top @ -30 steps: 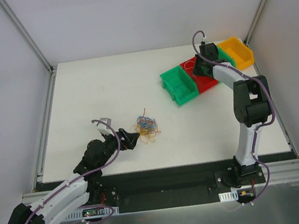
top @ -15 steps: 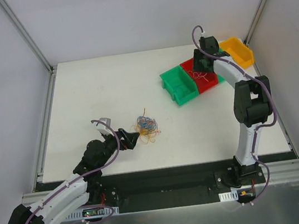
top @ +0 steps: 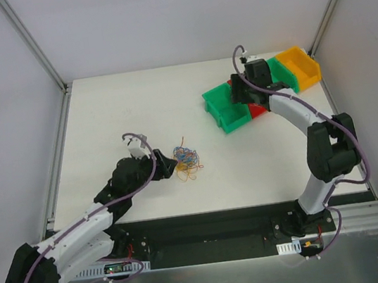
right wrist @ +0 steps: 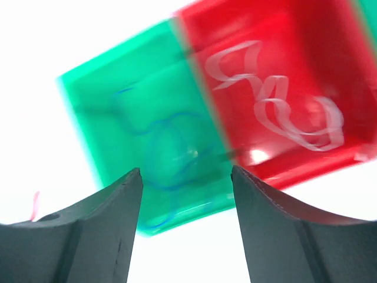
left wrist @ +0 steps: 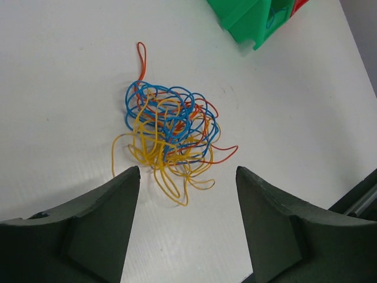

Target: Untangle the cables

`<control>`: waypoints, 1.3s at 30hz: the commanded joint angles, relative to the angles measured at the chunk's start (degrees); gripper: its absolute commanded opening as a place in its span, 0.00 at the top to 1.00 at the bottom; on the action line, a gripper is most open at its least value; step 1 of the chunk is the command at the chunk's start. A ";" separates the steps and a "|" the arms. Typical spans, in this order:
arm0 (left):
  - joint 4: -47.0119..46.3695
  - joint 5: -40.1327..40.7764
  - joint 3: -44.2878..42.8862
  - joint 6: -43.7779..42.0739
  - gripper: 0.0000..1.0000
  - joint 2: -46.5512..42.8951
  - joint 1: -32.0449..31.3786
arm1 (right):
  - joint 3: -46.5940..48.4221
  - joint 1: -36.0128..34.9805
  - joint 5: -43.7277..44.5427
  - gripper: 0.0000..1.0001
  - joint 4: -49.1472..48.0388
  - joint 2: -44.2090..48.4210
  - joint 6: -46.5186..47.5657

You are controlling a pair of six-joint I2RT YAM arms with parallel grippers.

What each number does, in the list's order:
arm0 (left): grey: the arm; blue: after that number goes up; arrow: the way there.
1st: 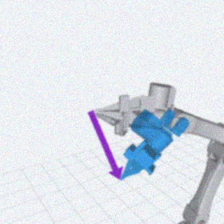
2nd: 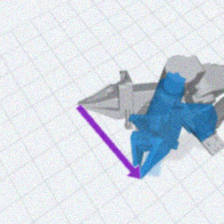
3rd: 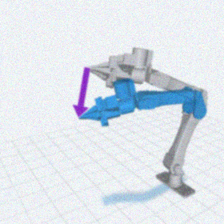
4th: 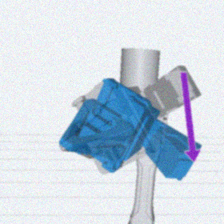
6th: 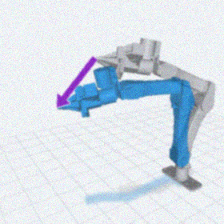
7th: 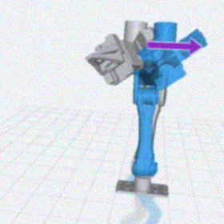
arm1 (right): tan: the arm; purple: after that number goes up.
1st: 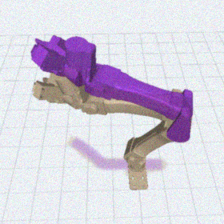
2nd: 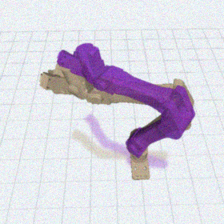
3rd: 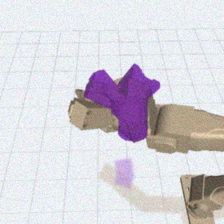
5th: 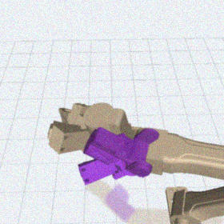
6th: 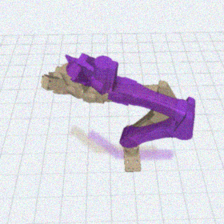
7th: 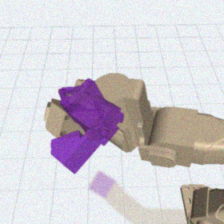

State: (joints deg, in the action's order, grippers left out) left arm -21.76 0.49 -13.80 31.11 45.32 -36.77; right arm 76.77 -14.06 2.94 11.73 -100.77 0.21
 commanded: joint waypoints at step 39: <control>9.62 -28.97 -15.12 8.52 0.47 31.51 18.49 | -21.84 -30.23 -21.13 0.43 -32.12 0.05 -15.33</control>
State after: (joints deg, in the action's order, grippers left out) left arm -12.12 -29.17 -27.09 39.70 78.65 -18.65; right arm 52.73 -43.99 -18.48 -20.78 -100.92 -15.00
